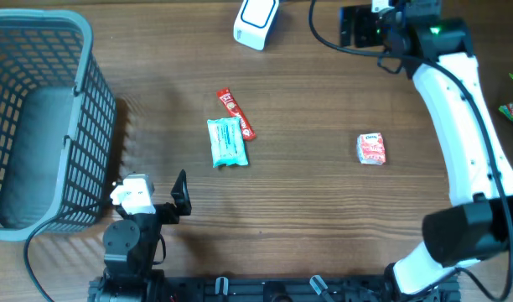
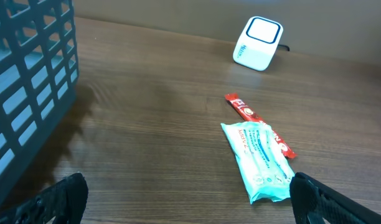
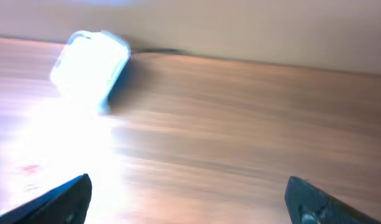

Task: Scan the item barcode
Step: 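Reach the right gripper down and grasp the small red box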

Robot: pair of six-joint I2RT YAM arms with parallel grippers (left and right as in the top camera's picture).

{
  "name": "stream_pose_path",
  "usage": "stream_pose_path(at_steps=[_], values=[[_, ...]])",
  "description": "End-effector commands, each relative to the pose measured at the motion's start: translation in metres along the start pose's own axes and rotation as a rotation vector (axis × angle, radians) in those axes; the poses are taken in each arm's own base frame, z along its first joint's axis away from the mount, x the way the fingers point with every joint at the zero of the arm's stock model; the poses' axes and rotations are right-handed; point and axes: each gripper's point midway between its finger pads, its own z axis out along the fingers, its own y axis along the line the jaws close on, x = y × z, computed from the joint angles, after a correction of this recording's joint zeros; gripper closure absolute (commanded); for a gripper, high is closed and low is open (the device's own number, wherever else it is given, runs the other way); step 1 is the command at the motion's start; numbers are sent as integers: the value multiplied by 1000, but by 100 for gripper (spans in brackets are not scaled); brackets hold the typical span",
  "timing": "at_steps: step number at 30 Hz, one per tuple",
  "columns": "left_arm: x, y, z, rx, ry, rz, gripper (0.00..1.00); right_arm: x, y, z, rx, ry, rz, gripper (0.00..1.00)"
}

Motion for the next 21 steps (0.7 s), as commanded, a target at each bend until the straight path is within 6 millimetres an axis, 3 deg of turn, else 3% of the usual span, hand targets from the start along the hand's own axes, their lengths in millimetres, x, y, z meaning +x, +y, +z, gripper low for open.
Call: stream_pose_path(at_steps=[1,4,6,7,9,11,13,15,18,20,21], values=[[2,2,1,-7,-1,-10,0,65,40,12,-182,252,154,0],[2,2,1,-7,-1,-10,0,137,8,11,75,495,487,3],[2,2,1,-7,-1,-10,0,158,3,12,161,549,674,7],[2,2,1,-7,-1,-10,0,163,3,13,193,557,763,0],[2,2,1,-7,-1,-10,0,170,2,14,223,569,837,0],[2,2,1,-7,-1,-10,0,170,-3,16,203,564,675,0],[2,2,1,-7,-1,-10,0,165,-20,19,195,546,303,1],[2,2,1,-7,-1,-10,0,174,-21,20,116,590,14,3],[2,2,1,-7,-1,-10,0,210,-23,16,93,709,-60,4],[2,2,1,-7,-1,-10,0,244,-28,17,173,785,92,31],[2,2,1,-7,-1,-10,0,259,-36,18,244,805,149,65]])
